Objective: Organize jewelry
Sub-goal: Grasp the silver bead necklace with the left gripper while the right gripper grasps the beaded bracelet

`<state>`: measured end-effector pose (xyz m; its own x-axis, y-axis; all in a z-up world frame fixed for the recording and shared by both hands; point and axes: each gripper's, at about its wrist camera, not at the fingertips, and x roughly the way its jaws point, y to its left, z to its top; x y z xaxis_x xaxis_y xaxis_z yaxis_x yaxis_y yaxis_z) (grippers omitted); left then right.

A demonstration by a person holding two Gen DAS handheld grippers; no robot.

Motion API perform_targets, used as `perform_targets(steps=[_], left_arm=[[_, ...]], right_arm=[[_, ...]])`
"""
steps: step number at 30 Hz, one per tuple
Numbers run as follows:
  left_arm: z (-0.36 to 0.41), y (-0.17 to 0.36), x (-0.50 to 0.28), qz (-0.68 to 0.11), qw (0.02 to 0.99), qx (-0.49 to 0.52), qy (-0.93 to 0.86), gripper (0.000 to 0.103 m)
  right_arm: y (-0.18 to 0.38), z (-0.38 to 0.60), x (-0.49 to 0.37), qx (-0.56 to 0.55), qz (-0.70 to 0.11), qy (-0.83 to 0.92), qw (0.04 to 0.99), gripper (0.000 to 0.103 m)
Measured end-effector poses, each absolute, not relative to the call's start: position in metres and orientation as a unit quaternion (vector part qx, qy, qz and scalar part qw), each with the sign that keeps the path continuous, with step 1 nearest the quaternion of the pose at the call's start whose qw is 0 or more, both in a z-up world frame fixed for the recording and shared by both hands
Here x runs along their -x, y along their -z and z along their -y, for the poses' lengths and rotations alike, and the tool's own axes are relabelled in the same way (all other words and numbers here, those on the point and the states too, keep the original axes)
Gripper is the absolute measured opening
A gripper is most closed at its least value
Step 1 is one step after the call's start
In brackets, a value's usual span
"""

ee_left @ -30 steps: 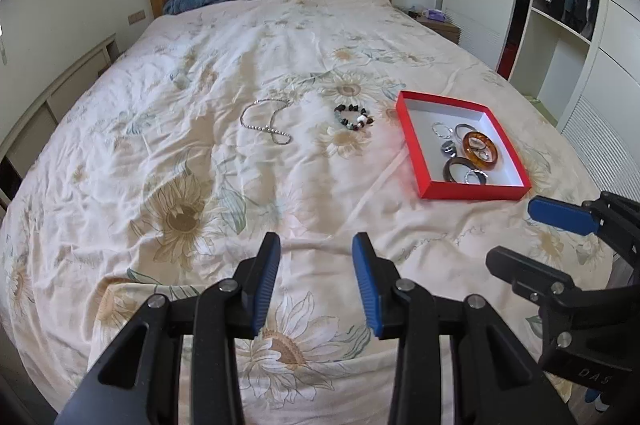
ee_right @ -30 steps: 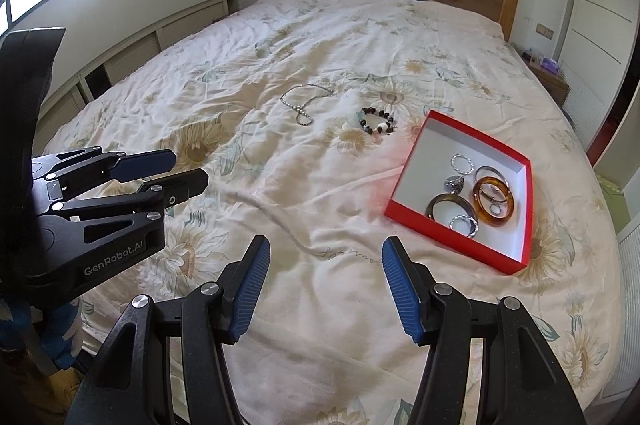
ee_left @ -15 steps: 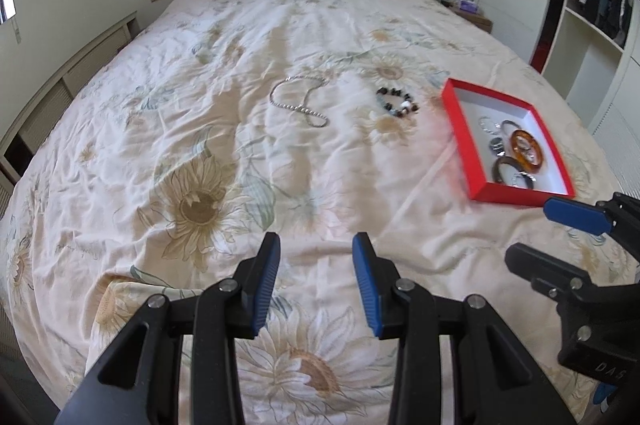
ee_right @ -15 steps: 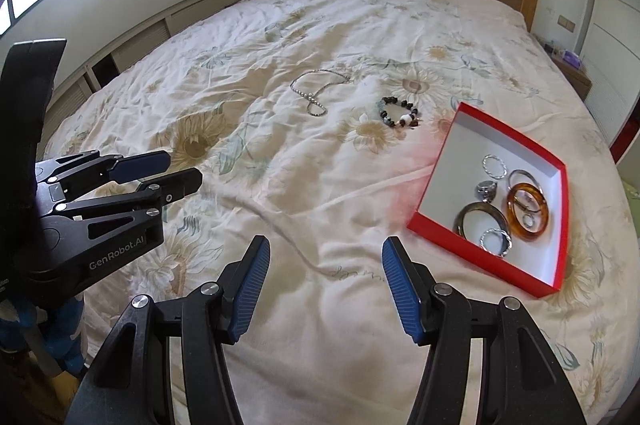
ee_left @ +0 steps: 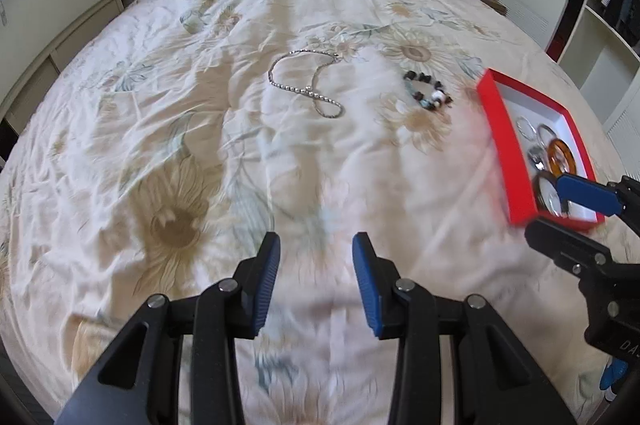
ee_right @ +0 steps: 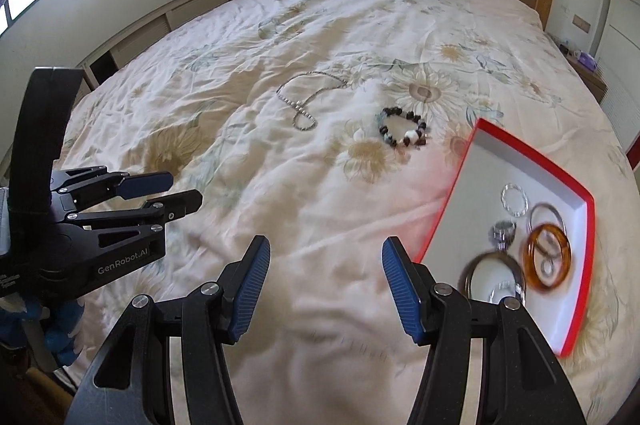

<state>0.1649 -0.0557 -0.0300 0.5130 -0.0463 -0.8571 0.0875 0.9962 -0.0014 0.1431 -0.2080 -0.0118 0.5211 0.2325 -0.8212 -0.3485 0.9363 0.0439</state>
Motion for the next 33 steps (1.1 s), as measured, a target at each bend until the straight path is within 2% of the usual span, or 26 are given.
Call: perform_targets(steps=[9, 16, 23, 33], left_arm=[[0.044, 0.046, -0.244, -0.501, 0.865, 0.016, 0.039, 0.036], [0.044, 0.066, -0.304, -0.513, 0.856, 0.047, 0.049, 0.036], [0.051, 0.090, -0.339, -0.528, 0.846, 0.047, 0.047, 0.036], [0.053, 0.109, -0.365, -0.538, 0.840, 0.060, 0.032, 0.035]], right_arm=[[0.023, 0.215, -0.211, 0.047, -0.465, -0.169, 0.868, 0.058], [0.036, 0.214, -0.271, 0.031, -0.480, -0.169, 0.860, 0.051], [0.058, 0.214, -0.323, 0.007, -0.505, -0.168, 0.847, 0.042], [0.101, 0.214, -0.364, -0.015, -0.560, -0.145, 0.815, 0.039]])
